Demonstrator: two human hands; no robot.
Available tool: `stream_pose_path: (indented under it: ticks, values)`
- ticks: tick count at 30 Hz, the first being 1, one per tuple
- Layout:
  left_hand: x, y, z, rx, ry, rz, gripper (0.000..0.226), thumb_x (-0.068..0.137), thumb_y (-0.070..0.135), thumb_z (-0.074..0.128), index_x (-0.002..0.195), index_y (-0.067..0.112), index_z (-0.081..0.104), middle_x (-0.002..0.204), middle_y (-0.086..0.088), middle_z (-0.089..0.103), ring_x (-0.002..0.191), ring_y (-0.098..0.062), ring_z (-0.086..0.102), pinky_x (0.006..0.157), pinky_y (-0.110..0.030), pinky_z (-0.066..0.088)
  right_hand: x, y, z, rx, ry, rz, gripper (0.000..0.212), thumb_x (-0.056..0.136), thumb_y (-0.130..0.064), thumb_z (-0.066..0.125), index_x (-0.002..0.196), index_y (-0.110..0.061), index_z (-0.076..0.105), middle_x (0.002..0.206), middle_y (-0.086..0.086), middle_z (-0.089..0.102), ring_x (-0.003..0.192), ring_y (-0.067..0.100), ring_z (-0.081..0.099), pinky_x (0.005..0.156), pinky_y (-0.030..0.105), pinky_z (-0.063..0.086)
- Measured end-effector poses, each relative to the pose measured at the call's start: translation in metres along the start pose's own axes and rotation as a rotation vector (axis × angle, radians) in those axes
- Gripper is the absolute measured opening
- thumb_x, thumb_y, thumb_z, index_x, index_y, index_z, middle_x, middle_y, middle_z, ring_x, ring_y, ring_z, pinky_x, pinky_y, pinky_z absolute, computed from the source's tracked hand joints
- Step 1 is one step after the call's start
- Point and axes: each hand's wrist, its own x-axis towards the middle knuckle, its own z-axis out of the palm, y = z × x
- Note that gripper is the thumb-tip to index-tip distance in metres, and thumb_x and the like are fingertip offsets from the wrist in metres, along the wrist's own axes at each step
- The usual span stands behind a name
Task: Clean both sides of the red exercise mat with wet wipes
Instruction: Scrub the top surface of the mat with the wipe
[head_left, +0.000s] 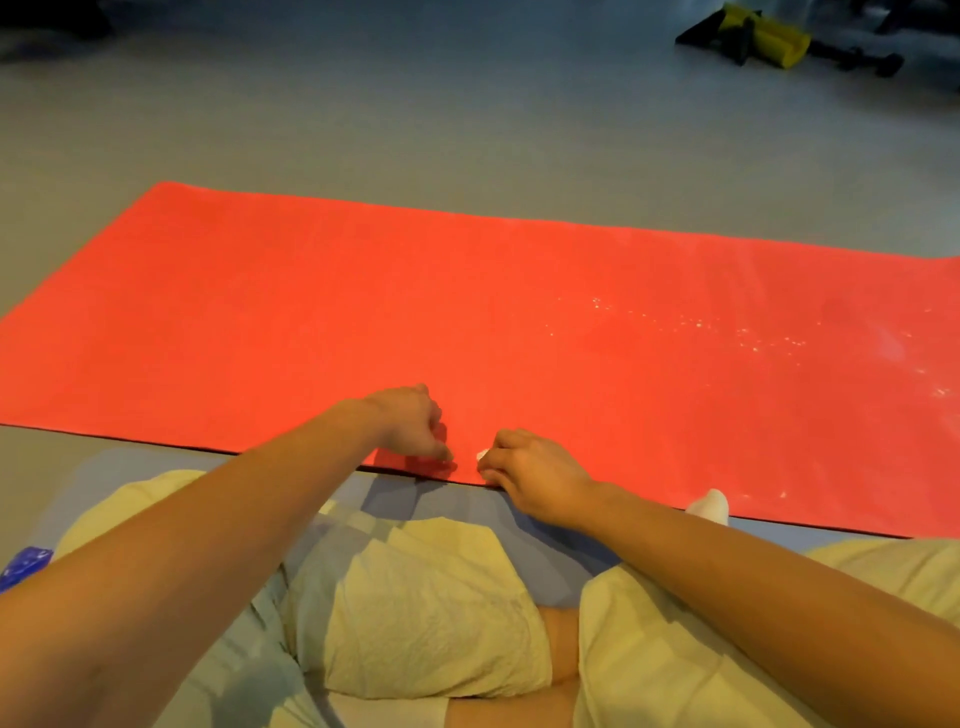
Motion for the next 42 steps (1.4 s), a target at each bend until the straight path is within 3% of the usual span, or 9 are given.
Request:
stream_pose_path:
  ticks: [3,5,12,15,21,25,33,36,42]
  values:
    - [0.021,0.01,-0.004,-0.069,0.086,0.022,0.06,0.085,0.05,0.078,0.137,0.027,0.058,0.131,-0.006,0.052,0.126,-0.03,0.051,0.103,-0.038,0.047,-0.001,0.002,0.008,-0.026,0.02,-0.056,0.019,0.095,-0.023,0.057,0.11,-0.027,0.069,0.1,-0.002,0.055,0.095,0.024,0.055,0.065,0.039,0.05]
    - [0.03,0.015,-0.001,-0.046,0.087,-0.007,0.073,0.084,0.042,0.083,0.147,0.028,0.049,0.136,-0.006,0.049,0.129,-0.032,0.049,0.105,-0.042,0.047,0.003,0.007,0.009,-0.038,0.032,-0.058,0.021,0.091,-0.018,0.062,0.106,-0.03,0.069,0.099,-0.004,0.056,0.093,0.022,0.055,0.062,0.038,0.049]
    - [0.053,0.014,0.002,-0.024,0.136,-0.031,0.097,0.068,0.032,0.095,0.149,0.023,0.043,0.137,-0.009,0.044,0.129,-0.035,0.048,0.103,-0.045,0.049,0.051,0.024,-0.003,-0.011,0.158,0.124,0.015,0.093,-0.018,0.057,0.106,-0.027,0.058,0.096,-0.002,0.059,0.092,0.025,0.056,0.069,0.043,0.05]
    - [0.06,0.012,-0.004,-0.055,0.081,-0.033,0.105,0.063,0.037,0.098,0.153,0.029,0.044,0.137,-0.011,0.04,0.132,-0.034,0.044,0.107,-0.042,0.047,0.053,0.024,-0.001,-0.002,0.168,0.138,0.012,0.094,-0.019,0.055,0.1,-0.019,0.065,0.095,0.003,0.058,0.093,0.029,0.056,0.07,0.045,0.05]
    - [0.08,-0.006,-0.007,-0.201,0.168,0.029,0.052,0.088,0.015,0.071,0.136,0.032,0.065,0.153,-0.01,0.041,0.14,-0.033,0.042,0.116,-0.04,0.037,0.01,0.016,0.009,0.038,0.12,-0.099,0.018,0.101,-0.027,0.051,0.103,-0.02,0.068,0.095,-0.002,0.056,0.087,0.021,0.052,0.069,0.034,0.043]
    - [0.088,0.001,0.0,-0.271,0.339,0.012,0.026,0.093,0.015,0.061,0.115,0.025,0.073,0.132,-0.005,0.056,0.123,-0.031,0.05,0.103,-0.037,0.043,0.033,0.032,0.003,-0.008,0.118,-0.111,0.017,0.096,-0.027,0.053,0.1,-0.023,0.069,0.095,-0.002,0.057,0.087,0.022,0.053,0.074,0.036,0.045]
    - [0.101,-0.003,0.013,-0.261,0.559,-0.007,0.026,0.094,0.019,0.055,0.118,0.021,0.066,0.116,-0.002,0.056,0.11,-0.027,0.051,0.085,-0.042,0.047,0.082,0.047,-0.011,0.027,0.204,0.144,0.02,0.09,-0.023,0.051,0.098,-0.017,0.069,0.094,0.002,0.057,0.09,0.027,0.056,0.073,0.043,0.049]
    - [0.11,-0.008,0.015,-0.237,0.596,0.004,0.038,0.088,0.018,0.056,0.123,0.022,0.067,0.12,-0.002,0.057,0.111,-0.028,0.053,0.087,-0.044,0.05,0.054,0.032,-0.002,0.07,0.166,0.036,0.019,0.096,-0.025,0.05,0.102,-0.018,0.066,0.097,0.001,0.055,0.09,0.025,0.054,0.074,0.041,0.047]
    - [0.13,-0.012,0.024,-0.254,0.734,-0.019,0.02,0.086,0.018,0.061,0.099,0.025,0.074,0.106,0.0,0.061,0.1,-0.029,0.059,0.077,-0.043,0.043,0.063,0.058,-0.007,0.011,0.159,-0.13,0.01,0.098,-0.023,0.057,0.101,-0.021,0.066,0.096,0.0,0.055,0.086,0.022,0.052,0.075,0.035,0.043]
